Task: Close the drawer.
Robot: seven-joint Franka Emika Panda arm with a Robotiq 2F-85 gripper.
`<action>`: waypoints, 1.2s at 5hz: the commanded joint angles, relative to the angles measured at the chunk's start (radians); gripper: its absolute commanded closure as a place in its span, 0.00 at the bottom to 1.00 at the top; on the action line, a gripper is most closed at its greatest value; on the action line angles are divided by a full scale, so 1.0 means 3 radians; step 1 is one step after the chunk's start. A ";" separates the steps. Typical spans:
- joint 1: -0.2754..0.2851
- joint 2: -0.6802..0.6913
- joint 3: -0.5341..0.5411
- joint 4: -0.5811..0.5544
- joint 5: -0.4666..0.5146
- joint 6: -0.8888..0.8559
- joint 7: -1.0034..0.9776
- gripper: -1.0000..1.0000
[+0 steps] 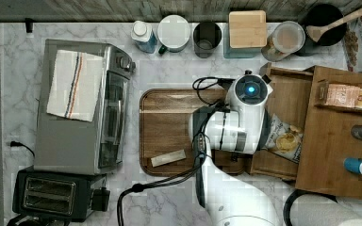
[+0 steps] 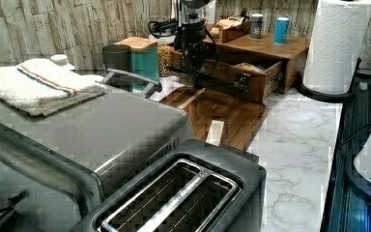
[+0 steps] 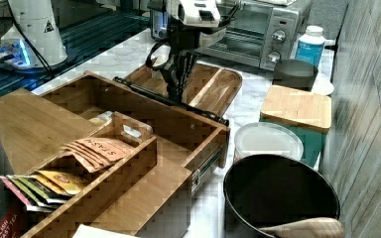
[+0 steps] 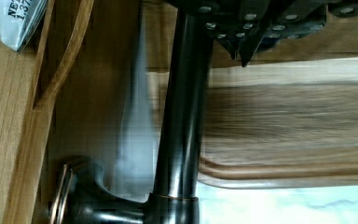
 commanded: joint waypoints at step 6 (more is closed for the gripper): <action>-0.0910 0.0160 -0.0733 0.0778 -0.0139 0.0372 -0.0623 1.00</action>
